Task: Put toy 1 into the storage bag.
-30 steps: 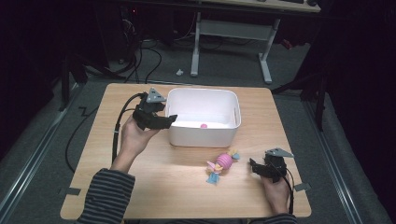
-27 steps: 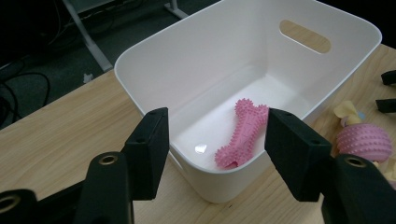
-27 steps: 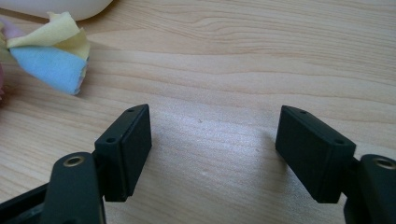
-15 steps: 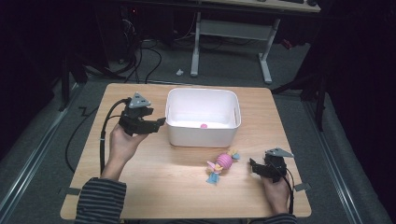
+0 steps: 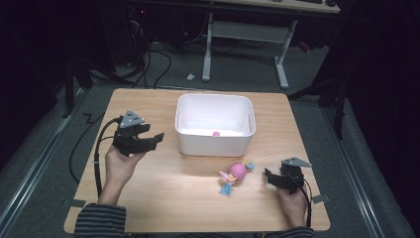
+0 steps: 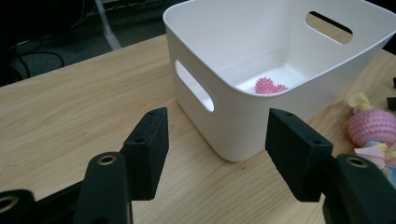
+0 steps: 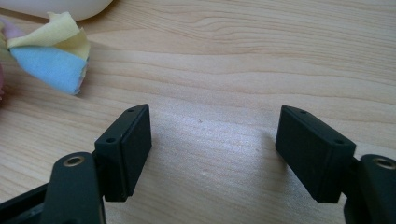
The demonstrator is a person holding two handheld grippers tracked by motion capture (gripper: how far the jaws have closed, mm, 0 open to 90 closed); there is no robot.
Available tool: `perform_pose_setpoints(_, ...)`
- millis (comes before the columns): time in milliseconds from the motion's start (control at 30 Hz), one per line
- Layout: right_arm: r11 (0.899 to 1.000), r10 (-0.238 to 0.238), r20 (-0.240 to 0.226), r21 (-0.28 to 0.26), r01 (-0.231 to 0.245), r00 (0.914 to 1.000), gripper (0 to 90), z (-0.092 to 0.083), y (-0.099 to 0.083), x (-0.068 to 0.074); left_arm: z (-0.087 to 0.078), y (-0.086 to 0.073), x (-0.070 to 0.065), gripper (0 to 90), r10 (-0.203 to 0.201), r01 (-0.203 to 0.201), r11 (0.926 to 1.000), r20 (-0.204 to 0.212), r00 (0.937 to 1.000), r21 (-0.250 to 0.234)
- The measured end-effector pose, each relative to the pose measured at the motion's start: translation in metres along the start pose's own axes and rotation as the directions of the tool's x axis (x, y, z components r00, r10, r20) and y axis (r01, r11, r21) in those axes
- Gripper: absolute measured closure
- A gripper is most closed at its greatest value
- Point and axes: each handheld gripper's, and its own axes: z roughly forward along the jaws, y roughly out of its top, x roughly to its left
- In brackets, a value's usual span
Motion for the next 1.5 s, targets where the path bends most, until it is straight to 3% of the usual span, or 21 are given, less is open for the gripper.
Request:
perform_pose_setpoints(567,1.0,0.0,-0.001,0.001,0.0,1.0,27.1,0.0,0.0,0.0,0.002,-0.034,0.001,38.9,-0.035,0.035,0.9992,-0.012,0.9993,0.017)
perform_pose_setpoints(1033,1.0,0.0,0.0,0.001,0.0,1.0,27.1,0.0,0.0,0.0,0.016,-0.052,-0.009,38.7,-0.026,0.026,0.9987,-0.008,0.9996,0.044)
perform_pose_setpoints(1500,1.0,0.0,0.0,0.001,0.0,1.0,27.1,0.0,0.0,0.0,0.032,-0.073,-0.012,38.3,-0.047,0.048,0.996,-0.008,0.9988,0.076)
